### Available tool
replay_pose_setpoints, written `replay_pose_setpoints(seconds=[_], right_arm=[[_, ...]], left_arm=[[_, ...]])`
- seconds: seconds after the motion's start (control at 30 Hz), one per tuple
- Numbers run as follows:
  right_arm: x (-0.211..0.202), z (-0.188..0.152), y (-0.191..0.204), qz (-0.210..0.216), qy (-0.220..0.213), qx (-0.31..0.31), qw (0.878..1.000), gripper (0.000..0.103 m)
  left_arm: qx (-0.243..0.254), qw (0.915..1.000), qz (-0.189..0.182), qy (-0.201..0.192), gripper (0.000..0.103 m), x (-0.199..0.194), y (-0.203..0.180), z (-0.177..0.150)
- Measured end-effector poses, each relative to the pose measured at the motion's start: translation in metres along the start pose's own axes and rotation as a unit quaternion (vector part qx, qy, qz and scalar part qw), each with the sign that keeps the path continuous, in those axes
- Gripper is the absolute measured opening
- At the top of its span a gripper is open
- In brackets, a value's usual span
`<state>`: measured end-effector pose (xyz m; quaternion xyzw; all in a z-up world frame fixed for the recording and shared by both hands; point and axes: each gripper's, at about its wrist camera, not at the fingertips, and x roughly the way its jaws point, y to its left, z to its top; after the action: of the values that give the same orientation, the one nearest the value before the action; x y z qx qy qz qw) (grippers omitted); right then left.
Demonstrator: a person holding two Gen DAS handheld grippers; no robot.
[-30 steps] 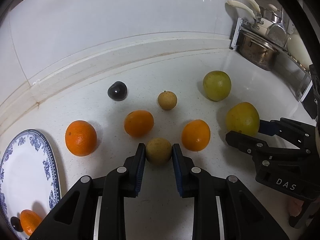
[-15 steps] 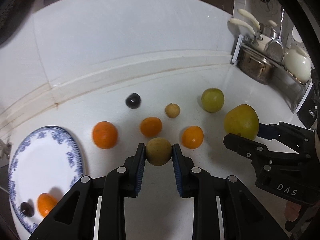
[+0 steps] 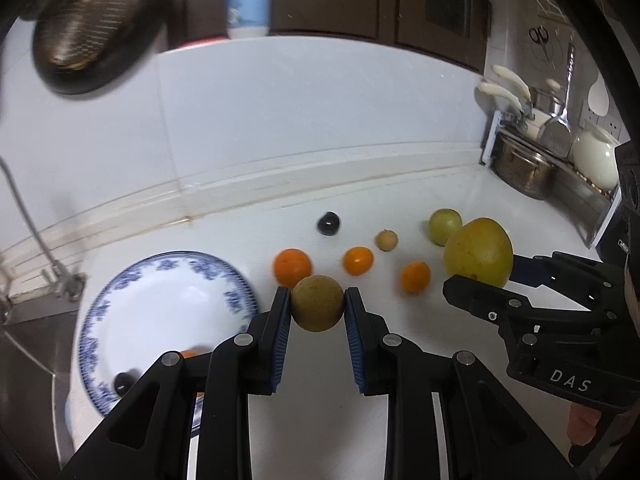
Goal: Organize fruits
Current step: 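Carry the tan fruit and grapefruit onto the plate and open both tools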
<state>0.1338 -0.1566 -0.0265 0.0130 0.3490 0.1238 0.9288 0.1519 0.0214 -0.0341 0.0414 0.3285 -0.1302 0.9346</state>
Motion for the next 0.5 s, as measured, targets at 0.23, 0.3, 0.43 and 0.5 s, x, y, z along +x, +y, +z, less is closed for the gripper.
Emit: replay_pose_setpoints(seconds=[0.23,0.3,0.43,0.5], right_arm=[[-0.005,0.003,0.034,0.023,-0.009,-0.020,0.999,0.048],[-0.005,0.005,0.045,0.030,-0.011,-0.026,0.999,0.048],[-0.005,0.006,0.062,0.041,-0.013,-0.035,0.998,0.048],[-0.003,0.007,0.072,0.049,-0.013,-0.039,0.998,0.048]], left_arm=[[-0.016,0.9995,0.022,-0.013,0.027,-0.027,0.027,-0.009],[-0.020,0.9993,0.029,-0.016,0.027,-0.034,0.034,-0.012],[-0.029,0.9985,0.040,-0.022,0.027,-0.043,0.048,-0.018],[-0.037,0.9981,0.044,-0.022,0.027,-0.048,0.056,-0.022]])
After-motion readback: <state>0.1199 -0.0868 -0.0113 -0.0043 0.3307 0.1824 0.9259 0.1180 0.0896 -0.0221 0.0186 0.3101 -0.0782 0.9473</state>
